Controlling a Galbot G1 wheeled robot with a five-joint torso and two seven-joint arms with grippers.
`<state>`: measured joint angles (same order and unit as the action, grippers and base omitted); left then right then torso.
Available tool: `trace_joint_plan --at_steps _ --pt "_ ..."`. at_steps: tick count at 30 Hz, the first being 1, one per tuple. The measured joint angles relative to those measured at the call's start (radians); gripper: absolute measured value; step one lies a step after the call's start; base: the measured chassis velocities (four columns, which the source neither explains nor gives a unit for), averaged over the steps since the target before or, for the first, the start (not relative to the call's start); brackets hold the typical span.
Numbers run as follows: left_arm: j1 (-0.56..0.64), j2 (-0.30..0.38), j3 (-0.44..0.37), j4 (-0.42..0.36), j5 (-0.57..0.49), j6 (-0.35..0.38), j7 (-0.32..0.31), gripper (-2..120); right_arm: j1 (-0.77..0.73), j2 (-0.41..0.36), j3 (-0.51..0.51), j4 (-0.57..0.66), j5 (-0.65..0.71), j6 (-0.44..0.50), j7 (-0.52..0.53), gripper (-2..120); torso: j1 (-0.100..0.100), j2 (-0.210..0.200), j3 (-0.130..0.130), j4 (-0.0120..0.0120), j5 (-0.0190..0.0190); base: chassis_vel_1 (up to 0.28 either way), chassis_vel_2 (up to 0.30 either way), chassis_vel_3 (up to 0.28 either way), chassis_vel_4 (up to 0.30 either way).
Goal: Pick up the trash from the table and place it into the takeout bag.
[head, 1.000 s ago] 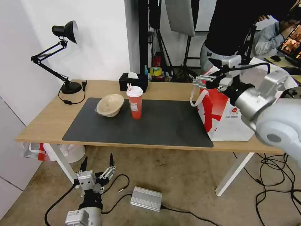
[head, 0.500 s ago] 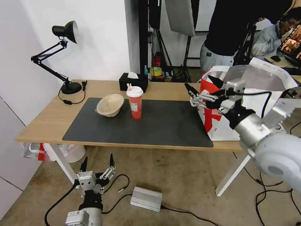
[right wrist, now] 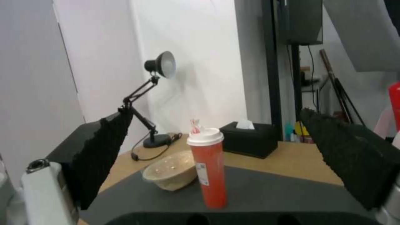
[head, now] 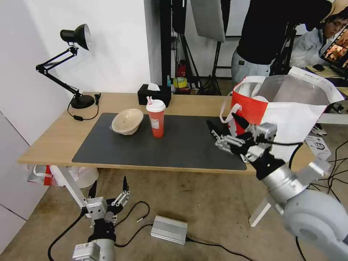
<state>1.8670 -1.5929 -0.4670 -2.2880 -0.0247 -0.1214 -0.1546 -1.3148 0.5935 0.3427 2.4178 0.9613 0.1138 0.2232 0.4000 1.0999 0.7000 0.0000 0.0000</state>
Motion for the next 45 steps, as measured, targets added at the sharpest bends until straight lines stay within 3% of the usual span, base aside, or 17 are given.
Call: trace_joint_plan --at_steps 9,18,45 --pt "-0.004 0.001 -0.004 -0.005 -0.004 0.001 0.001 100 -0.139 0.056 0.004 0.017 -0.108 0.050 -0.008 100 0.000 0.000 0.000 0.0000 -0.0001 0.000 0.000 0.000 0.000" --pt "-0.006 0.000 0.002 0.000 -0.005 0.001 0.002 100 -0.256 0.121 -0.001 0.025 -0.268 0.102 0.060 100 0.000 0.000 0.000 0.0000 0.0000 0.000 0.000 0.000 0.000" --pt "-0.006 0.000 0.011 0.009 -0.002 -0.002 0.005 100 -0.377 0.253 -0.038 -0.003 -0.500 0.161 0.114 100 0.000 0.000 0.000 0.0000 0.0000 0.000 0.000 0.000 0.000"
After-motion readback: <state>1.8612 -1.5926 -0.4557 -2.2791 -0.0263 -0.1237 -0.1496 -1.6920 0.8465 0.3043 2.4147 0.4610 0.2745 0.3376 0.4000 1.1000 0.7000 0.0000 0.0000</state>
